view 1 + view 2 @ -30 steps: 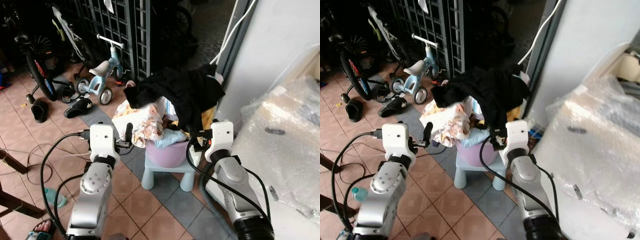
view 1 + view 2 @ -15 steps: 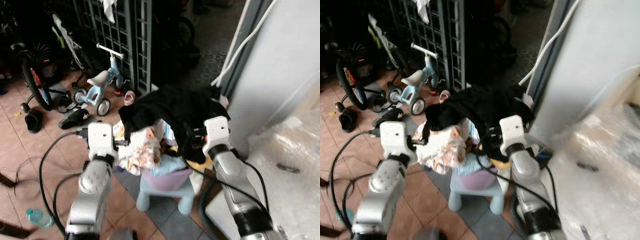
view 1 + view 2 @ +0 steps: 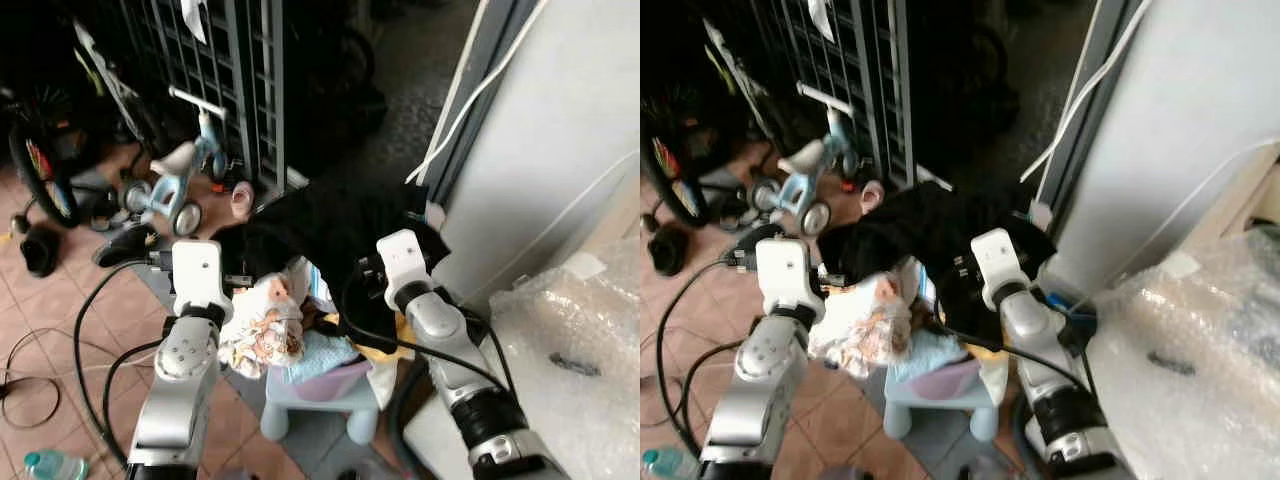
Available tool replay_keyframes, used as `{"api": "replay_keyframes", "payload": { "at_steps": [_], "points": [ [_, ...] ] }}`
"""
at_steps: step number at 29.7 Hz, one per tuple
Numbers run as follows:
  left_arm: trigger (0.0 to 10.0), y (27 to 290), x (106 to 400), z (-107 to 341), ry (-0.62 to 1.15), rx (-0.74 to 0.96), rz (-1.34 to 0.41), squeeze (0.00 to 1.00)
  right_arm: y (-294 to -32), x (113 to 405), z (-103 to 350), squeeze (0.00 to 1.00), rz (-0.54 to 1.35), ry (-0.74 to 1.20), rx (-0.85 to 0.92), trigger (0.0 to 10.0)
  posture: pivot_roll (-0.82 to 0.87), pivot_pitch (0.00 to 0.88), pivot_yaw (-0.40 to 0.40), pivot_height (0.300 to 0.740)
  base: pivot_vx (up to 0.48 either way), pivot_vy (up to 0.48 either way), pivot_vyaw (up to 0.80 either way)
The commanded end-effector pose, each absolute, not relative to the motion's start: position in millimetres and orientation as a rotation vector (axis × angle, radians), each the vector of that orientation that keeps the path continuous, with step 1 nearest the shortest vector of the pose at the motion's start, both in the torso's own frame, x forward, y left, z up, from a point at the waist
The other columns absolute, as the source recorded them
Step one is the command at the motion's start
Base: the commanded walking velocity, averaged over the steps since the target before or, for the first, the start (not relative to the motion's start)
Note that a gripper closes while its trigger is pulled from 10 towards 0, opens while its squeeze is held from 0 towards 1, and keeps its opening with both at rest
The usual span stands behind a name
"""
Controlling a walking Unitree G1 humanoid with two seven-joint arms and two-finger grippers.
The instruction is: Clothes washing
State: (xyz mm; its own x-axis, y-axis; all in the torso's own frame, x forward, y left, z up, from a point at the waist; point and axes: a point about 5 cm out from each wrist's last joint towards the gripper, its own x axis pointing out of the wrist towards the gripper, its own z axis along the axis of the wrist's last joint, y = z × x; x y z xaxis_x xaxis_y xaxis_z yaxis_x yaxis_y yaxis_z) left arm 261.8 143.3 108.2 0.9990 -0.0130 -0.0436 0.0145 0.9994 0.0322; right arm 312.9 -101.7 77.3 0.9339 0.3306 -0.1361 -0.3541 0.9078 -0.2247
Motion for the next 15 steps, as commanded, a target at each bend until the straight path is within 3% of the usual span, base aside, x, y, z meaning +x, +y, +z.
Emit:
{"api": "replay_keyframes", "payload": {
  "at_steps": [1,10,15],
  "points": [
    [10.0,140.5,262.1,109.1,0.044,0.036,-0.017,0.0,-96.6,317.3,81.0,0.0,0.372,0.082,-0.247,0.0,0.01,0.0,-0.022,0.74,0.0,0.0,0.0],
    [10.0,140.0,261.5,108.9,0.046,0.039,-0.014,0.0,-83.5,321.6,77.3,0.0,0.415,0.124,-0.246,0.0,0.02,0.0,-0.029,0.74,0.0,0.0,0.0],
    [10.0,140.9,260.8,107.9,0.051,0.039,-0.005,0.0,-94.1,317.8,52.6,0.0,0.358,0.3,-0.264,0.0,0.02,0.0,-0.032,0.74,0.0,0.0,0.0]
  ]
}}
